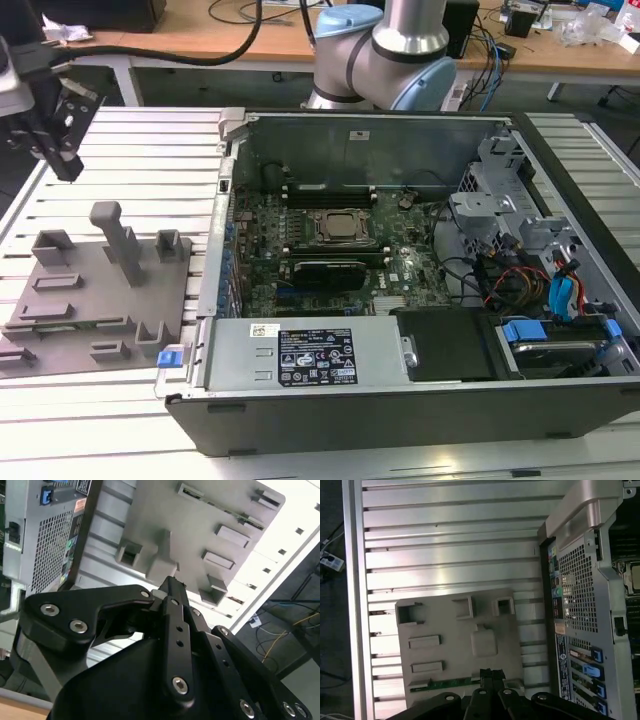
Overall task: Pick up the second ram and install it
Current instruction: 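Reach for the second ram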
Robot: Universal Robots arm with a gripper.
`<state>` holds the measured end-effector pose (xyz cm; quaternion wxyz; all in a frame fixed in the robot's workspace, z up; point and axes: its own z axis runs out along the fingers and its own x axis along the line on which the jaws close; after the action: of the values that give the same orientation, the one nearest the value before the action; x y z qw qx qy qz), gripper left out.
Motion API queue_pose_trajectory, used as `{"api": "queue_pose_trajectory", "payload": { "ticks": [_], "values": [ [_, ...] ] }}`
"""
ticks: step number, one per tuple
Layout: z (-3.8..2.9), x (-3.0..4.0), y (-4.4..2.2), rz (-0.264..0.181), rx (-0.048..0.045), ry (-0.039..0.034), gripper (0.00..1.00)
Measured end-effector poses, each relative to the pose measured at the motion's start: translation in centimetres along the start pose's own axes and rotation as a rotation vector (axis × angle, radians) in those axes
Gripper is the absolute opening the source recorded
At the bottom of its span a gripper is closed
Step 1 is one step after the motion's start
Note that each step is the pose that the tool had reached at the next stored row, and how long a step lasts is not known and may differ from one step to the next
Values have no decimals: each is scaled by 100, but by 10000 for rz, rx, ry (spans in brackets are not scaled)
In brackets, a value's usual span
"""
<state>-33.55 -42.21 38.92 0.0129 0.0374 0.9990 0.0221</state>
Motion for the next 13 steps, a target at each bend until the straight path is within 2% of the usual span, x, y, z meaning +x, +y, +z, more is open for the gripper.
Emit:
{"api": "queue_pose_trajectory", "payload": {
  "ticks": [2, 8, 13],
  "values": [
    [1, 35, -45, 0, -1, -1, 11],
    [5, 210, -199, 0, 0, -1, 11],
    [13, 267, -306, 1, -1, 0, 11]
  ]
}}
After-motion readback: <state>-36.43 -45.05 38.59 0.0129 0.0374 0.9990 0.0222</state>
